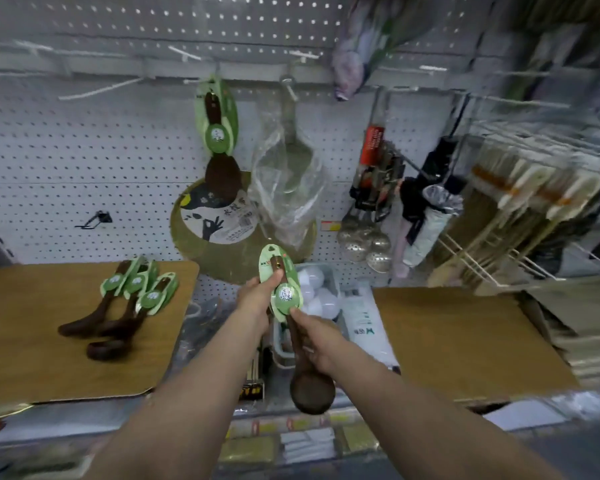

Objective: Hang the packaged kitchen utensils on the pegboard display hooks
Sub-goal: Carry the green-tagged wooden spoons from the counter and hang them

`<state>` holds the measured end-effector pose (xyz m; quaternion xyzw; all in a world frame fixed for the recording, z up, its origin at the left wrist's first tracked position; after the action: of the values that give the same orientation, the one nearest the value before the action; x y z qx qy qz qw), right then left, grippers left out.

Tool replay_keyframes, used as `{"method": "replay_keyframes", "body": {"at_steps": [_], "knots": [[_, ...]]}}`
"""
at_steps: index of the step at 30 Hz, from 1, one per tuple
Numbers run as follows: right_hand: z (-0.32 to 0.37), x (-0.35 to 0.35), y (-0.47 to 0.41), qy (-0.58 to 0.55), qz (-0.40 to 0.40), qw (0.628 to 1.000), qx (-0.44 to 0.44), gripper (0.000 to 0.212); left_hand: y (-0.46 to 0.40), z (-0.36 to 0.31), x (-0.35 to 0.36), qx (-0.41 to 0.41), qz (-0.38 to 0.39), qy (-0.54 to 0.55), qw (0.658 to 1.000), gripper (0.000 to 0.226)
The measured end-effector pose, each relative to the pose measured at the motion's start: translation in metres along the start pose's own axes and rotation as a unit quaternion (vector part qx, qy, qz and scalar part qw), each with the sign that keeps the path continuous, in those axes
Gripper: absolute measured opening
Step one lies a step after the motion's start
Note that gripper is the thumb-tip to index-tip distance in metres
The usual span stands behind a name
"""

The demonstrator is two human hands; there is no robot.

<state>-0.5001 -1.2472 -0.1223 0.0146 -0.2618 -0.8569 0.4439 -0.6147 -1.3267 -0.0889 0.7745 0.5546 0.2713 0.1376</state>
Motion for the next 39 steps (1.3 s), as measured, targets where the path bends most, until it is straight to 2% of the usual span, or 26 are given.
{"method": "replay_keyframes", "body": {"at_steps": [3,10,14,18,20,25,29,32,35,39], "knots": [[0.011,-0.082,0.031,-0.005,-0.035,0.999,-0.022,0.023,0.035,0.036,0.073,-0.002,0.049,-0.011,0.999,0.016],[0.023,-0.249,0.097,-0.048,-0.104,0.992,-0.052,0.023,0.099,0.119,0.225,-0.015,0.152,-0.035,0.988,0.034],[0.026,-0.323,0.124,-0.094,-0.14,0.983,-0.069,0.037,0.124,0.153,0.302,-0.029,0.197,-0.072,0.977,0.036],[0.031,-0.393,0.147,-0.143,-0.181,0.969,-0.084,0.024,0.15,0.189,0.381,-0.041,0.249,-0.105,0.962,0.031],[0.037,-0.429,0.156,-0.15,-0.2,0.964,-0.095,0.019,0.158,0.207,0.417,-0.049,0.265,-0.109,0.957,0.027],[0.055,-0.52,0.164,-0.171,-0.261,0.943,-0.116,0.021,0.175,0.248,0.511,-0.063,0.307,-0.121,0.942,0.015],[0.083,-0.597,0.164,-0.184,-0.293,0.929,-0.127,0.018,0.184,0.274,0.597,-0.068,0.34,-0.119,0.931,0.023],[0.117,-0.66,0.16,-0.173,-0.309,0.925,-0.14,0.022,0.183,0.286,0.667,-0.08,0.35,-0.106,0.927,0.022],[0.153,-0.719,0.155,-0.179,-0.32,0.92,-0.139,0.013,0.184,0.292,0.737,-0.095,0.355,-0.103,0.924,0.024],[0.189,-0.791,0.141,-0.176,-0.327,0.917,-0.149,0.016,0.182,0.301,0.822,-0.094,0.364,-0.097,0.922,0.023]]}}
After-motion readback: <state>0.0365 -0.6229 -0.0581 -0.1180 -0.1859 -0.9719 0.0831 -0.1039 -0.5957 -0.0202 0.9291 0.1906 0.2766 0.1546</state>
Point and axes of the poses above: each hand's wrist, its own y-axis away from the middle knuckle, its own x-axis out of the palm, z = x × y, the point moved 4 cm from there along -y, towards the middle knuckle, and after that the axes turned 7 degrees about -x, right-handed, at the moved point
